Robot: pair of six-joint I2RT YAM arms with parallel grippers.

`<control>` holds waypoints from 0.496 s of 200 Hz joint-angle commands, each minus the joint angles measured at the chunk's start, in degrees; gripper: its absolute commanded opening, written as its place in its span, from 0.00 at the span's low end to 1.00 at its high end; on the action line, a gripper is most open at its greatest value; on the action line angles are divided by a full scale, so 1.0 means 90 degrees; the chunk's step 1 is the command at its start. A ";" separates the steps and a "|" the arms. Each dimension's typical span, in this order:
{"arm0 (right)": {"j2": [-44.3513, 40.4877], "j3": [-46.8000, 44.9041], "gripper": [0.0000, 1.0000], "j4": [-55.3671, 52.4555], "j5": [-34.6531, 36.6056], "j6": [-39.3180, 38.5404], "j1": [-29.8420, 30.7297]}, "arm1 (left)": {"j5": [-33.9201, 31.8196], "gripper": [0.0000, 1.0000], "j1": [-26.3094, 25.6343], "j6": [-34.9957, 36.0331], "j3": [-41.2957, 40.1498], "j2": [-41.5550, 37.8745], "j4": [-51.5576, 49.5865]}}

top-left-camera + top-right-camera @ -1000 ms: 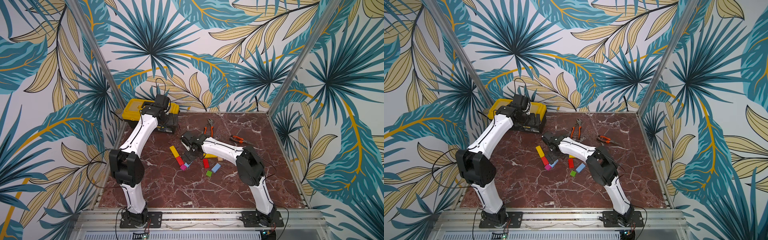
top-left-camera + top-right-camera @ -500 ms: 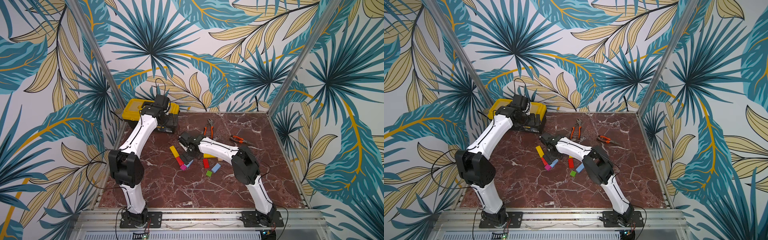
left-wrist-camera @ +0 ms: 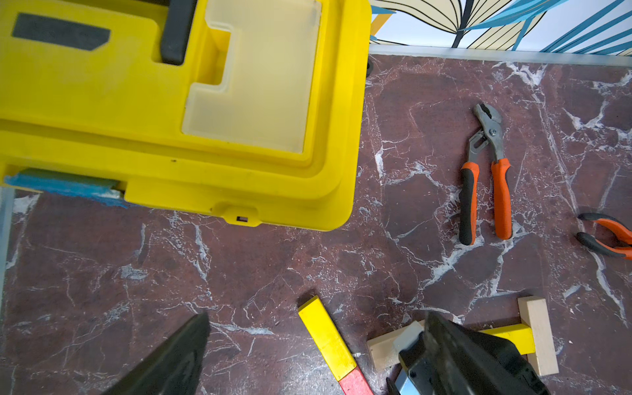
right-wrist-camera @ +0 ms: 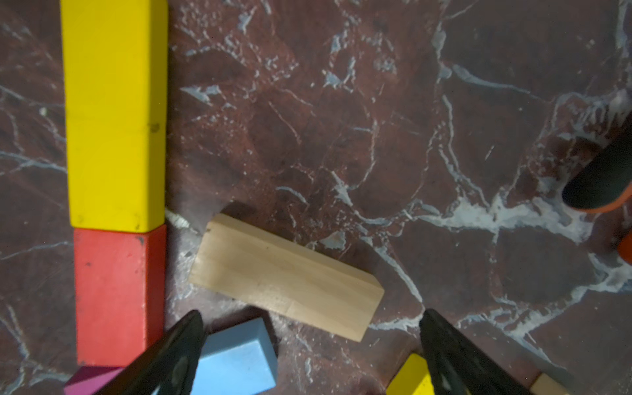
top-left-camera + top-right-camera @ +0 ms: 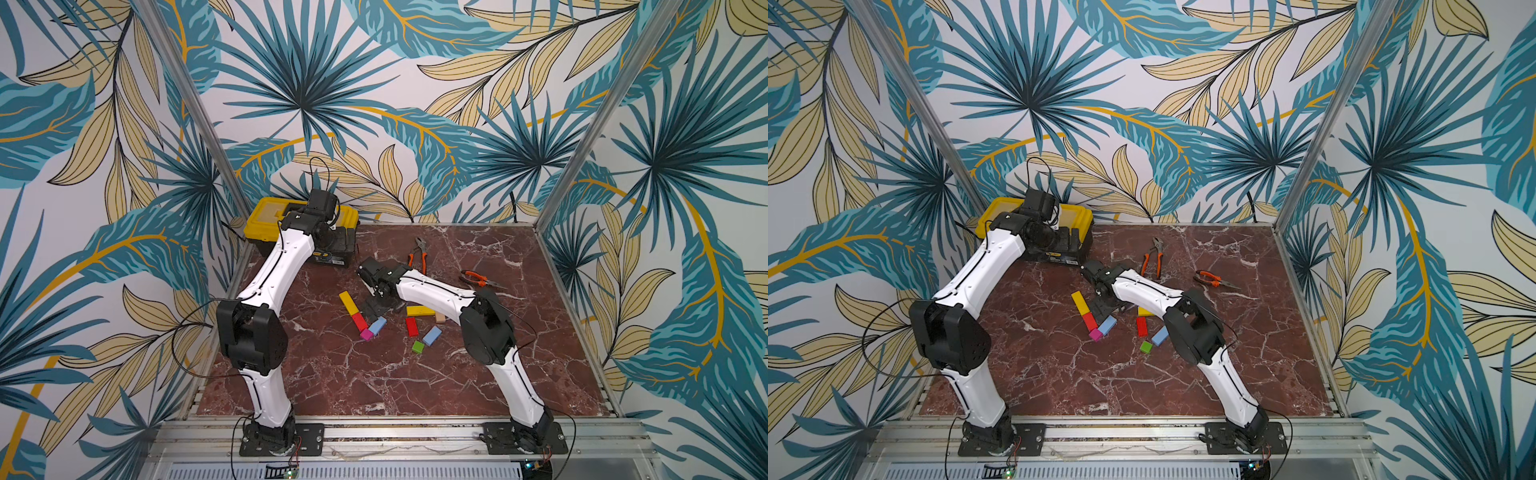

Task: Assemble the letter v with building blocks
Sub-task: Assemble the building block at the center of the board.

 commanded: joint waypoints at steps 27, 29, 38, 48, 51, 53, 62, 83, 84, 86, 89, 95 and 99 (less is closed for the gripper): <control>0.0295 0.0277 0.99 -0.0254 -0.0052 -0.0211 -0.0121 | 0.0040 0.99 0.0059 -0.0035 -0.0171 -0.0208 0.0026; 0.0283 0.0273 0.99 -0.0253 -0.0070 -0.0228 -0.0121 | 0.0036 1.00 0.0062 -0.0036 -0.0173 -0.0208 0.0025; 0.0213 0.0231 0.99 -0.0242 -0.0139 -0.0316 -0.0103 | 0.0046 0.99 0.0062 -0.0027 -0.0190 -0.0208 0.0028; 0.0119 0.0121 0.99 -0.0150 -0.0162 -0.0390 -0.0083 | 0.0039 0.99 0.0064 -0.0030 -0.0190 -0.0203 0.0028; 0.0094 0.0089 0.99 -0.0128 -0.0177 -0.0407 -0.0075 | 0.0035 0.99 0.0059 -0.0030 -0.0190 -0.0201 0.0027; 0.0069 0.0065 0.99 -0.0111 -0.0187 -0.0416 -0.0073 | 0.0040 0.99 0.0058 -0.0037 -0.0190 -0.0196 0.0026; -0.0013 -0.0038 0.99 -0.0072 -0.0215 -0.0466 -0.0067 | 0.0052 0.99 0.0058 -0.0038 -0.0189 -0.0198 0.0024; -0.0290 -0.0289 0.99 0.0023 -0.0247 -0.0505 -0.0025 | 0.0038 0.99 0.0059 -0.0027 -0.0190 -0.0197 0.0025; -0.0297 -0.0300 0.99 0.0029 -0.0253 -0.0508 -0.0024 | 0.0036 0.99 0.0058 -0.0028 -0.0190 -0.0197 0.0025; -0.0329 -0.0331 0.99 0.0045 -0.0264 -0.0510 -0.0016 | 0.0035 0.99 0.0065 -0.0029 -0.0190 -0.0195 0.0025; -0.0372 -0.0374 0.99 0.0084 -0.0285 -0.0524 -0.0014 | 0.0036 0.99 0.0063 -0.0030 -0.0185 -0.0197 0.0028; -0.0445 -0.0451 0.99 0.0144 -0.0315 -0.0543 -0.0004 | 0.0034 1.00 0.0058 -0.0027 -0.0179 -0.0198 0.0026; -0.0490 -0.0492 0.99 0.0167 -0.0341 -0.0542 -0.0004 | 0.0035 0.99 0.0057 -0.0029 -0.0180 -0.0189 0.0025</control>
